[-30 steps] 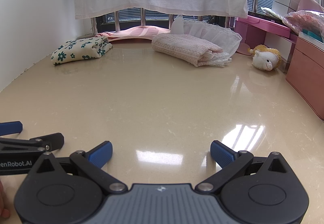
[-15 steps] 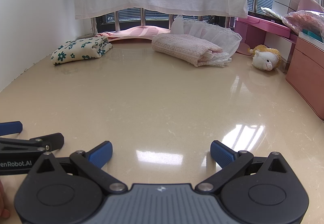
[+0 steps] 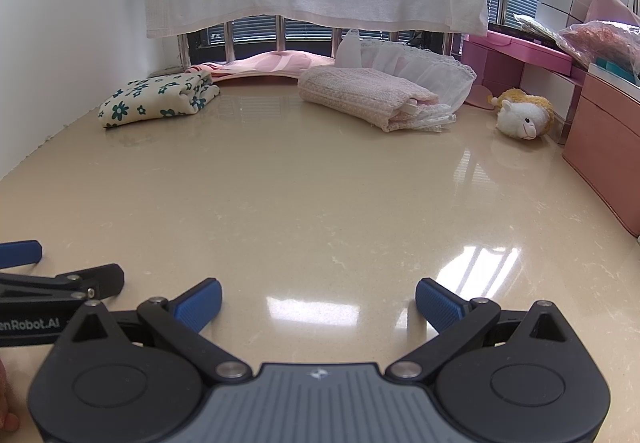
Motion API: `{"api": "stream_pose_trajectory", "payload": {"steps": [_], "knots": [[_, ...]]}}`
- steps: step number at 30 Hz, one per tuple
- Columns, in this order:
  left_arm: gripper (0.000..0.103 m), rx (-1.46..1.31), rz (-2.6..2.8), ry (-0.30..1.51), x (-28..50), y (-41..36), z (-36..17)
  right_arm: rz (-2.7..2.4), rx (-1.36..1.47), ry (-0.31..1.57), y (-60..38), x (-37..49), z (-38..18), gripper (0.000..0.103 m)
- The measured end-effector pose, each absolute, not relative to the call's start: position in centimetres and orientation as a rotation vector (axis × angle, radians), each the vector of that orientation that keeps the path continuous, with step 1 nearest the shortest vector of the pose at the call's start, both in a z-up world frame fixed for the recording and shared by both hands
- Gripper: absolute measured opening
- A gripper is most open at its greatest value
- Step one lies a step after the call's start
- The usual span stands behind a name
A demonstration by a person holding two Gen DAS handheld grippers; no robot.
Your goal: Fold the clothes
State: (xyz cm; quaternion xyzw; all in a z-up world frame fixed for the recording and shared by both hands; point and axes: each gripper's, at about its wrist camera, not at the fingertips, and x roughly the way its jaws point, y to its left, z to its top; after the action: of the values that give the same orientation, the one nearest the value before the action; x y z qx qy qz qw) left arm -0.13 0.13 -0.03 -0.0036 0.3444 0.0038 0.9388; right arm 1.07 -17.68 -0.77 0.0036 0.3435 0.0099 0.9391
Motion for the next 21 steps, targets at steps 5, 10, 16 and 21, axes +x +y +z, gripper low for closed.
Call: {"api": "stream_pose_trajectory", "payload": {"steps": [5, 10, 16, 21], "knots": [[0.103, -0.003, 0.012, 0.705, -0.05, 0.13, 0.01, 0.021, 0.009, 0.701, -17.71, 1.01, -0.77, 0.103], [0.103, -0.001, 0.015, 0.705, -0.03, 0.13, 0.00, 0.021, 0.009, 0.701, -17.67, 0.98, -0.77, 0.103], [0.103, -0.002, 0.017, 0.705, 0.01, 0.08, -0.03, 0.020, 0.009, 0.701, -17.67, 0.97, -0.76, 0.103], [0.103, -0.001, 0.018, 0.705, 0.08, 0.08, -0.01, 0.020, 0.009, 0.701, -17.66, 0.98, -0.76, 0.103]]}}
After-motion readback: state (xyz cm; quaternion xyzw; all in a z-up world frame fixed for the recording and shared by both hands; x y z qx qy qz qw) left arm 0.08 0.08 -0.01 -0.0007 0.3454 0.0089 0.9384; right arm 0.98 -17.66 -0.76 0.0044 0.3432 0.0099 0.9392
